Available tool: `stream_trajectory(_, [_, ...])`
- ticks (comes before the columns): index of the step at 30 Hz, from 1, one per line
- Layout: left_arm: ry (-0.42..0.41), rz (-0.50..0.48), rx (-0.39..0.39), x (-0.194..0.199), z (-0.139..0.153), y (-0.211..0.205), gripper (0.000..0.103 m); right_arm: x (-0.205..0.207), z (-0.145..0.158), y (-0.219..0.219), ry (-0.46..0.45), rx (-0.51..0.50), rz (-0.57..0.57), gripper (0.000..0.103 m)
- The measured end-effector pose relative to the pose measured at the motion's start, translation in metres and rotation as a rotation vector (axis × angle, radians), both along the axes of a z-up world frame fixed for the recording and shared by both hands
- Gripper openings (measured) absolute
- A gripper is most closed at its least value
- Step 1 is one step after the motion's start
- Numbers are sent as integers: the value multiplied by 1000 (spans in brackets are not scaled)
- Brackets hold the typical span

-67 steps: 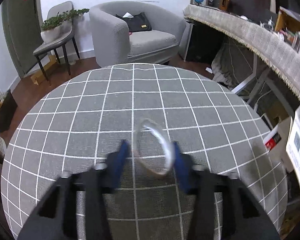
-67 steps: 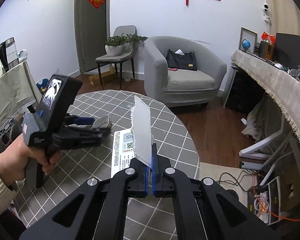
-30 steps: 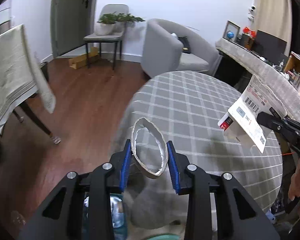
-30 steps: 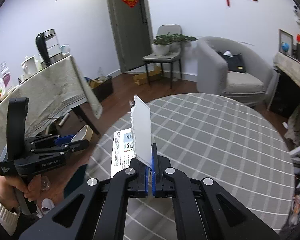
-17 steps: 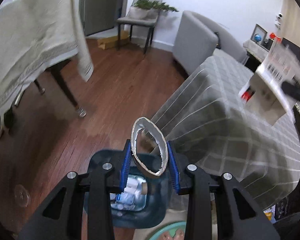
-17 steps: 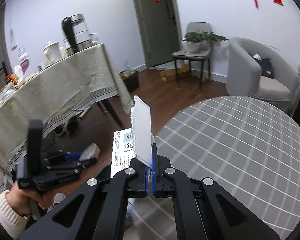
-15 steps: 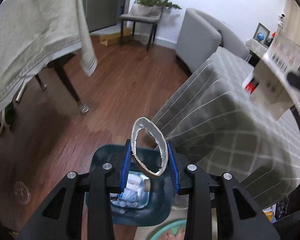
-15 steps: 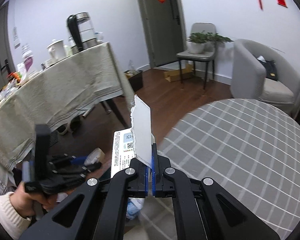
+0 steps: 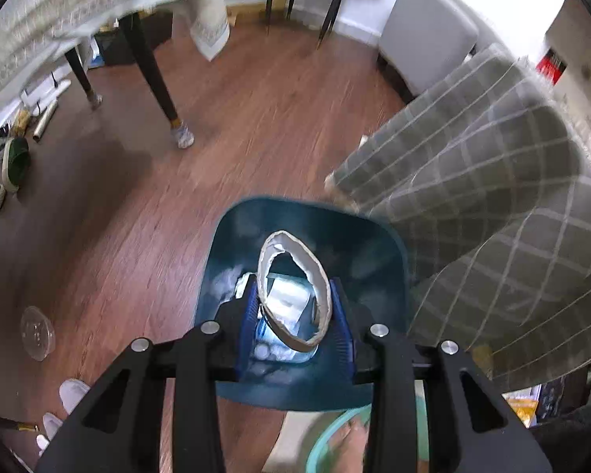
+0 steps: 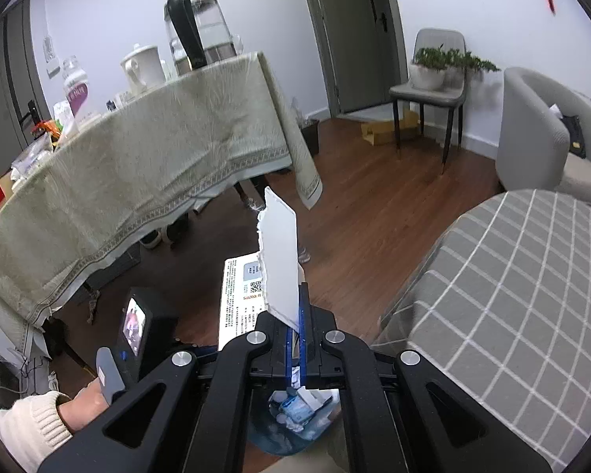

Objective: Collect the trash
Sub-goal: 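Carry the tape core and paper box over the bin and open the left tool, then open the right tool over the bin to drop the white paper box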

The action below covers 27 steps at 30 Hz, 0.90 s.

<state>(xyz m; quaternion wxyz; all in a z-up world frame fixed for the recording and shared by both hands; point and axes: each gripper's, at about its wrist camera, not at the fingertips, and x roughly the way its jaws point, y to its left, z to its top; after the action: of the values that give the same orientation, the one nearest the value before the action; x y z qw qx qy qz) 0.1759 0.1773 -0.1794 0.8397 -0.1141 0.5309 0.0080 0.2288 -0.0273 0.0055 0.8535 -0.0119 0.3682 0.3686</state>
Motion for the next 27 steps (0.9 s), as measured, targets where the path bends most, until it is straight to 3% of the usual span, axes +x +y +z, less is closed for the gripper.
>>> stream_trajectory(7, [111,8,-45,-4,-33,13,40,1,-28,31,67,-29,39,2])
stream_trajectory(8, [125,4,-44,-4,-37,14,43,1,-29,36,72,-30,45,2])
stream_trajectory(10, [143,-10,-38,-4,-44,14,58,0,-30,41,70,-39,53,2])
stream_trajectory(14, [150,-14,-37,-8,-48,20,61,-1,-36,53,79,-58,57,2])
stream_trajectory(19, [102,8,-17,-16,-35,31,62,2,-55,65,113,-96,61,2])
stream_trajectory(23, [7,39,61,-30,-6,39,62,3,-74,76,145,-136,68,2])
stream_trajectory(27, [-95,64,69,-39,22,48,61,1,-101,89,183,-191,86,2])
